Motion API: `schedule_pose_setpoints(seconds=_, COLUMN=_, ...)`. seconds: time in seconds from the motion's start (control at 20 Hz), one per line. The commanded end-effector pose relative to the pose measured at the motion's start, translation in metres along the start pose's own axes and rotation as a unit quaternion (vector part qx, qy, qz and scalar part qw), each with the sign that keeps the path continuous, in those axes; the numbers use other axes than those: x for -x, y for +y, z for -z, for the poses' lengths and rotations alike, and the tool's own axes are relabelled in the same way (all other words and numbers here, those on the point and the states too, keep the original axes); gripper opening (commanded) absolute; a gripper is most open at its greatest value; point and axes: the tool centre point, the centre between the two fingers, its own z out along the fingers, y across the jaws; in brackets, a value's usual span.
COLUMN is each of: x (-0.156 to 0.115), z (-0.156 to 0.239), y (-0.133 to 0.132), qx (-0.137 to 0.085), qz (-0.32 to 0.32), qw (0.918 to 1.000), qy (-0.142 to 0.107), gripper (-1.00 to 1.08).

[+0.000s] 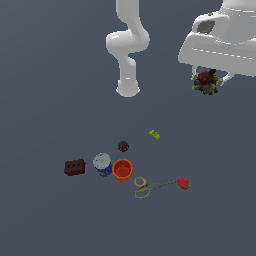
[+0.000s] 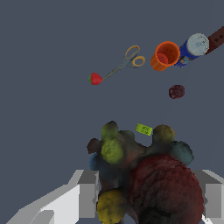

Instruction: Pick up a designated object from a clutter of objects.

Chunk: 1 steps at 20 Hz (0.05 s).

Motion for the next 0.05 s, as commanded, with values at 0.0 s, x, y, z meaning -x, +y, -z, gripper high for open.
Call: schedule_pose_setpoints(seconds=0.0, x=-0.0005, z=0.0014, y=-0.0004, qx=0.000, qz=-0.001, qw=1.0000, qy=0.000, gripper=-1.00)
